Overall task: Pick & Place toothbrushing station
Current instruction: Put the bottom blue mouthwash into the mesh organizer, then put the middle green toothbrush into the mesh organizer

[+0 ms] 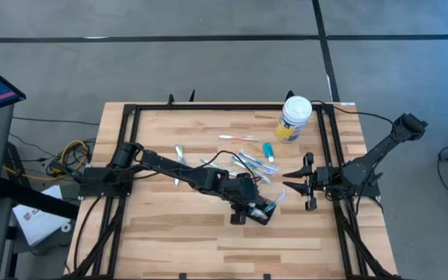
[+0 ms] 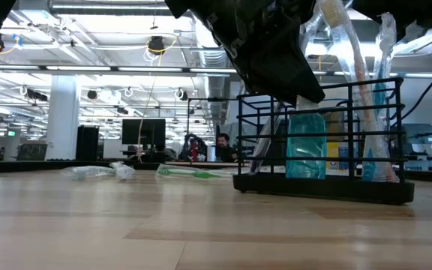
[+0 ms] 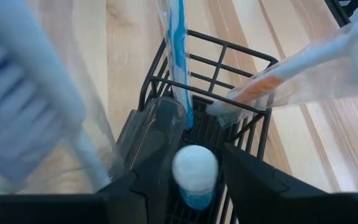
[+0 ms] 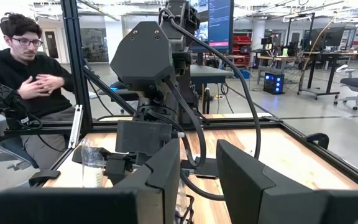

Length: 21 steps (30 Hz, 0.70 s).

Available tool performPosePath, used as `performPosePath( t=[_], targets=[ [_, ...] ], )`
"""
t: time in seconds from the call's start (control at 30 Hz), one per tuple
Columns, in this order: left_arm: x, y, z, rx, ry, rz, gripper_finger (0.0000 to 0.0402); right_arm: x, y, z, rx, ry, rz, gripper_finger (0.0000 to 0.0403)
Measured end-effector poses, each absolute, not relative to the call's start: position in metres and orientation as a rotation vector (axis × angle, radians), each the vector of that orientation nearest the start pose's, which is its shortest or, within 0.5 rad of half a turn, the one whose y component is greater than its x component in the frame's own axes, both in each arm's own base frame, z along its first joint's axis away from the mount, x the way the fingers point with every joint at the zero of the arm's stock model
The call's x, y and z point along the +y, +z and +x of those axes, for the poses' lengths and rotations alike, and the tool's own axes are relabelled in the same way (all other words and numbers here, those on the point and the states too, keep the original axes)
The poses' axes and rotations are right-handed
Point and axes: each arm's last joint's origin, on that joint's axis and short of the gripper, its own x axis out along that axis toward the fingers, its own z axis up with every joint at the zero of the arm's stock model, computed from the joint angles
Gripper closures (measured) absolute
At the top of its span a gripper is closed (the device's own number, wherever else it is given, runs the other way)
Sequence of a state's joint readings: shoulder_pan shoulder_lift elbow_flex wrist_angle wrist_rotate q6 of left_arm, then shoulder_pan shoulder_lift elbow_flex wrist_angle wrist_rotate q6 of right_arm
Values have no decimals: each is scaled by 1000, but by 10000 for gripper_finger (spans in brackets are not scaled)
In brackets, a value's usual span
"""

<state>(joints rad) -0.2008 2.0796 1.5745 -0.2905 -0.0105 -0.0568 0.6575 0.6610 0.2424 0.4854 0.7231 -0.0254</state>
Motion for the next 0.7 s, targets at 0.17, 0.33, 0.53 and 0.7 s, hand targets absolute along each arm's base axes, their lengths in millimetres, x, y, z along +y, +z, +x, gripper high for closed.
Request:
performPosePath(
  t=[0.17, 0.33, 0.53, 0.7],
  targets=[
    [-91, 199, 451, 793, -158, 30, 257, 76, 227, 130, -51, -66, 17, 305],
    [-92, 200, 451, 788, -159, 29, 259, 76, 227, 130, -51, -66, 17, 305],
    [-92, 204, 450, 777, -165, 26, 260, 76, 227, 130, -50, -66, 17, 305],
    [-92, 218, 446, 752, -210, 6, 265, 76, 226, 130, -46, -66, 13, 305]
  ],
)
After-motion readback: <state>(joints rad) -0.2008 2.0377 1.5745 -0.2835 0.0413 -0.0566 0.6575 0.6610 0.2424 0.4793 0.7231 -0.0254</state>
